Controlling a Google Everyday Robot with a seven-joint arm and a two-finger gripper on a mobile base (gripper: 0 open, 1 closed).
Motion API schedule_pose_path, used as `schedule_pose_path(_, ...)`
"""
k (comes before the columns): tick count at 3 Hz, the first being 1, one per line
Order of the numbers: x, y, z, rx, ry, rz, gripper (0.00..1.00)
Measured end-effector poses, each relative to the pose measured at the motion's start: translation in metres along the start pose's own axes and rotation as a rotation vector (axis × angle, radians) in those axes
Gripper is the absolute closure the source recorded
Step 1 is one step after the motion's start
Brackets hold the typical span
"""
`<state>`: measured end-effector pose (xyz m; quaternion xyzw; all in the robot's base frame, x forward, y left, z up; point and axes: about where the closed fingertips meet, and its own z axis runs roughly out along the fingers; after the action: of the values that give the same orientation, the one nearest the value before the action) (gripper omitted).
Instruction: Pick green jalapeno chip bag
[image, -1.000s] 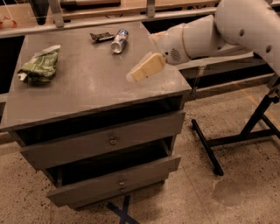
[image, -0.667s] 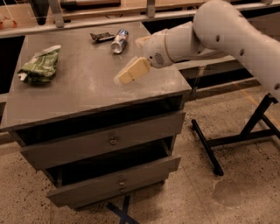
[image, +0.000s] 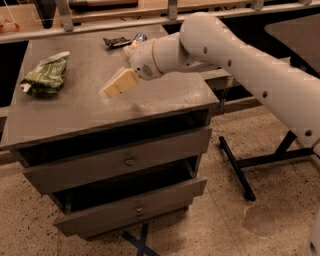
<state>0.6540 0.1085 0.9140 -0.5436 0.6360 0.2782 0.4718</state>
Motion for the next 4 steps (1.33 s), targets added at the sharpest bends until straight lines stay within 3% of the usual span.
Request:
schedule_pose_path(2, -0.018, 0.007, 0.064, -0.013, -0.045, -0.018, 0.0)
schedule_pose_path(4, -0.019, 0.016, 0.122, -0.013, -0.009, -0.028, 0.0)
